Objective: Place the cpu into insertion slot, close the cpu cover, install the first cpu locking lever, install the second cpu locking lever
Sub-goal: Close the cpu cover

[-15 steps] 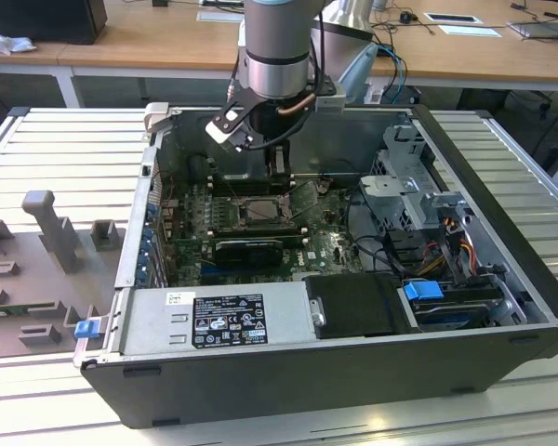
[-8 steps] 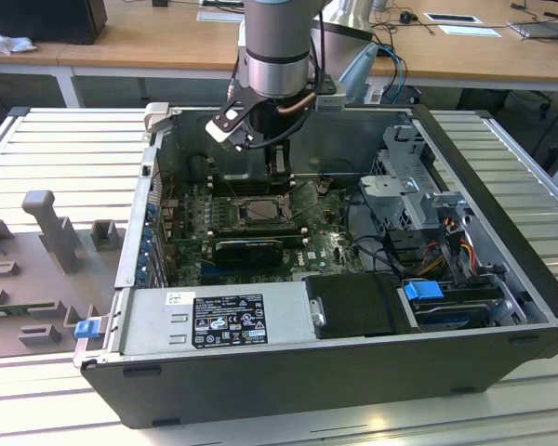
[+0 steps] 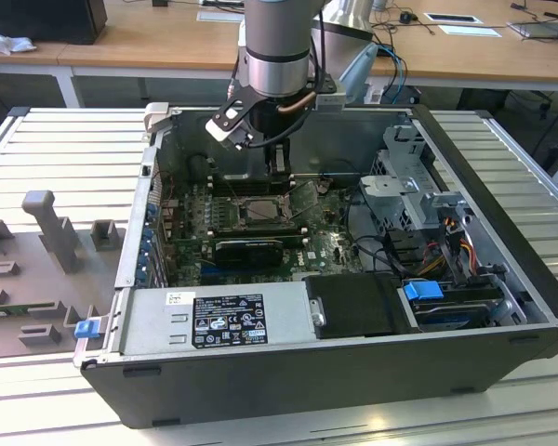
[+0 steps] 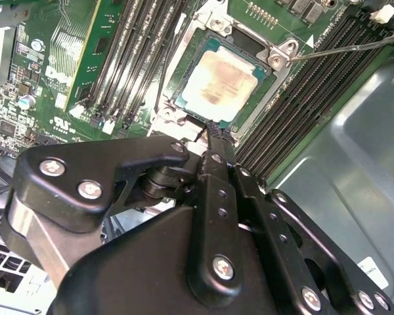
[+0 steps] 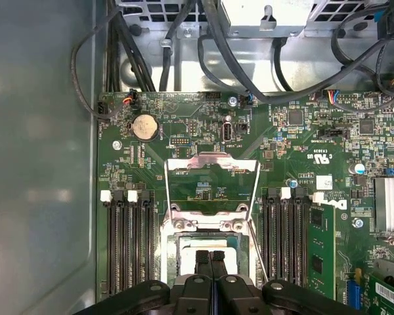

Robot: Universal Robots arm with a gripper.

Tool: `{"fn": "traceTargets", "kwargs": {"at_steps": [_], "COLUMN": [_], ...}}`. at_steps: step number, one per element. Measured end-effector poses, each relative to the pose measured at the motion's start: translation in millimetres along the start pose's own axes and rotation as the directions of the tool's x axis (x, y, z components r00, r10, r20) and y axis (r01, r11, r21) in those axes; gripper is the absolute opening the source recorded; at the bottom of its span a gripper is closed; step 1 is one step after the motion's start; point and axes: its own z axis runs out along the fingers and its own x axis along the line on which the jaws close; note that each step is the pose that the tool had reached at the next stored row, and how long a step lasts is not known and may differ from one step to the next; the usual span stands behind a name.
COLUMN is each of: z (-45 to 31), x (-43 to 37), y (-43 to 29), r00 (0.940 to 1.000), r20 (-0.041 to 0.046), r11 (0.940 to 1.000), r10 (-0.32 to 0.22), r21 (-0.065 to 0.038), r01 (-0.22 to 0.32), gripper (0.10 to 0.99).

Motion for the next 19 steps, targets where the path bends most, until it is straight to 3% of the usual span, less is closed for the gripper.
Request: {"fn": "traceTargets", "kwargs": {"at_steps": [19], "z": [-6.0], "x": [0.4], "y": [0.5], "r00": [1.0], "r20": [0.0004], "r11": [1.0], "r10": [0.0], "r21": [0.0], "r01": [0.0], "gripper": [0.106]}}
